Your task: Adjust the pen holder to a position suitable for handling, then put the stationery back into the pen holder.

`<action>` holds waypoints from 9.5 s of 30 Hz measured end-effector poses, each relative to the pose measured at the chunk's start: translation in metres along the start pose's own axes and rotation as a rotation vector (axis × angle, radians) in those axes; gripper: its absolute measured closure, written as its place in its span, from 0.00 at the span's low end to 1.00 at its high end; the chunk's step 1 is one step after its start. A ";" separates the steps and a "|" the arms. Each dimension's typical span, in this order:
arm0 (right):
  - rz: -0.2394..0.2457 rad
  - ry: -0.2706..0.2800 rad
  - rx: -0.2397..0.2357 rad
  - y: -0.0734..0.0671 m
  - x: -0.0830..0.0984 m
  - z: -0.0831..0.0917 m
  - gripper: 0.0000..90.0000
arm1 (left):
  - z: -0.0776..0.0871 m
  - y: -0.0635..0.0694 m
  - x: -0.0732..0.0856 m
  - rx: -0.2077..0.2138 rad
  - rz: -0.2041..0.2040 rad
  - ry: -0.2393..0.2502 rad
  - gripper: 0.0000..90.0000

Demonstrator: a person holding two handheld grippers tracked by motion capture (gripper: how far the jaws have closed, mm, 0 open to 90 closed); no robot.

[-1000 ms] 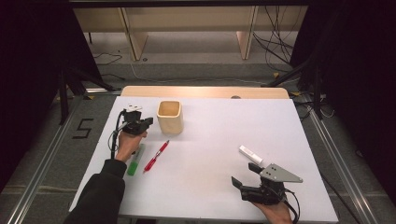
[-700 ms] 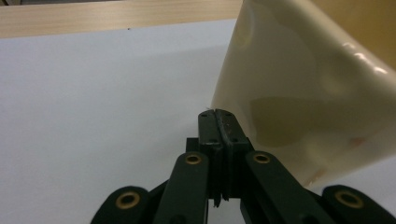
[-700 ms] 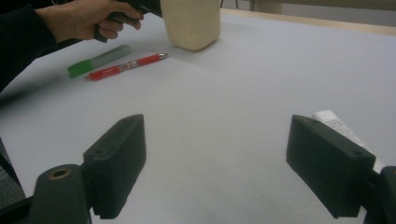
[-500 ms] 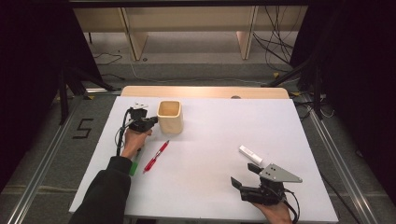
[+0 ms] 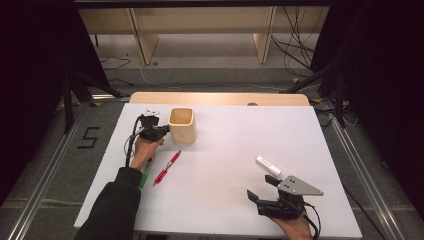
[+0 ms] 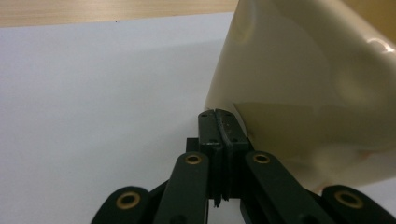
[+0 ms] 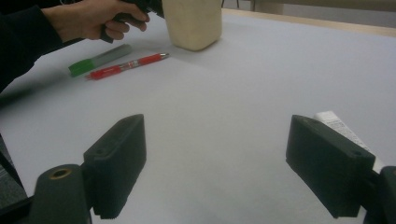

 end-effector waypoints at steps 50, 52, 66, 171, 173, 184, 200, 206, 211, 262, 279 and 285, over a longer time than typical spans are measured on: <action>-0.004 -0.006 -0.008 0.000 0.000 -0.001 0.23 | -0.039 0.081 -0.008 0.059 -0.114 -0.024 1.00; -0.003 -0.007 -0.009 0.000 0.000 -0.001 0.23 | -0.040 0.082 -0.009 0.056 -0.121 -0.029 0.99; -0.004 -0.005 -0.008 0.000 0.000 -0.001 0.23 | -0.047 0.092 -0.011 0.072 -0.123 -0.041 0.99; 0.013 -0.003 0.011 -0.001 0.002 0.003 0.23 | 0.103 0.012 0.090 -0.138 -0.017 -0.417 0.45; 0.013 -0.004 0.010 -0.001 0.002 0.003 0.23 | 0.103 0.012 0.091 -0.142 -0.013 -0.413 0.47; 0.013 -0.005 0.010 -0.001 0.002 0.003 0.23 | 0.104 0.011 0.096 -0.144 -0.010 -0.419 0.58; 0.020 -0.007 0.012 -0.002 0.002 0.003 0.23 | 0.104 0.013 0.096 -0.161 -0.012 -0.408 0.73; 0.021 -0.008 0.011 -0.002 0.002 0.003 0.23 | 0.104 0.011 0.096 -0.148 0.002 -0.403 0.74; 0.020 -0.008 0.011 -0.002 0.002 0.002 0.23 | 0.104 0.009 0.094 -0.130 0.004 -0.398 0.74; 0.235 0.020 -0.064 -0.033 -0.018 -0.015 0.22 | 0.105 0.137 0.054 0.321 -0.304 -0.430 0.74; 0.451 -0.001 -0.076 -0.059 -0.025 -0.041 0.22 | 0.081 0.169 0.048 0.408 -0.391 -0.507 0.74; 0.538 -0.011 -0.062 -0.067 -0.023 -0.049 0.22 | 0.079 0.181 0.050 0.454 -0.441 -0.565 0.74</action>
Point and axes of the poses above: each handheld gripper's, and its own axes: z roughly backward along the jaws, x roughly out of its underside, y roughly to its right, the point moved 4 cm from there along -z, roughly forward along the jaws, and after that the axes turned 4 degrees about x, right-handed, at the moved point
